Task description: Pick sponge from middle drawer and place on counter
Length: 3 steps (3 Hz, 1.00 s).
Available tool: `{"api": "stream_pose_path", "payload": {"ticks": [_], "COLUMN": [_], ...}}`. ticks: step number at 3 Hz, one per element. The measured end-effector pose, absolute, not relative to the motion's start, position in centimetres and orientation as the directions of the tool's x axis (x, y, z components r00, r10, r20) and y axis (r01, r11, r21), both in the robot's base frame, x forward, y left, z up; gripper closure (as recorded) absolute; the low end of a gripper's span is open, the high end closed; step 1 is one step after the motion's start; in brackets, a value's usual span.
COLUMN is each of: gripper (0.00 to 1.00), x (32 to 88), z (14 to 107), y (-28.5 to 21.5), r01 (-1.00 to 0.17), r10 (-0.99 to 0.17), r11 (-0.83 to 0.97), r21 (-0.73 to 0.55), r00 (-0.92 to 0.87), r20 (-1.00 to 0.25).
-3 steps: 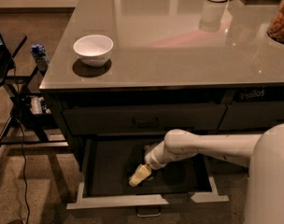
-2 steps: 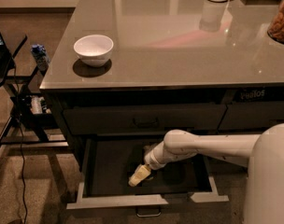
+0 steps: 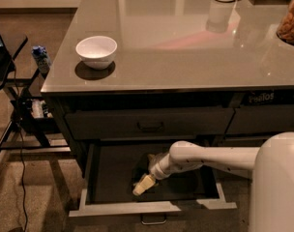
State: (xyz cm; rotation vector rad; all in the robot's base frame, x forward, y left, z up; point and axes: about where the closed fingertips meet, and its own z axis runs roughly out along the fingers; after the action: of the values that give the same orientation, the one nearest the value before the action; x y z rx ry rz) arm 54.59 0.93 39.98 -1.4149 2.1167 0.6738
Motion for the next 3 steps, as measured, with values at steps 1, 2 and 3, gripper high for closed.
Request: {"api": "stream_pose_path", "payload": {"ticks": [1, 2, 3], "gripper": [0.0, 0.0, 0.0], "x": [54.5, 54.6, 55.5], "z": [38.0, 36.2, 34.9], "y": [0.0, -0.8, -0.1], "r01": [-0.941, -0.946, -0.936], "r10": [-0.685, -0.693, -0.693], "r11": [0.319, 0.305, 0.326], "r21": [0.11, 0.107, 0.135], "r00": [-0.309, -0.298, -0.333], "r20": [-0.659, -0.656, -0.64]}}
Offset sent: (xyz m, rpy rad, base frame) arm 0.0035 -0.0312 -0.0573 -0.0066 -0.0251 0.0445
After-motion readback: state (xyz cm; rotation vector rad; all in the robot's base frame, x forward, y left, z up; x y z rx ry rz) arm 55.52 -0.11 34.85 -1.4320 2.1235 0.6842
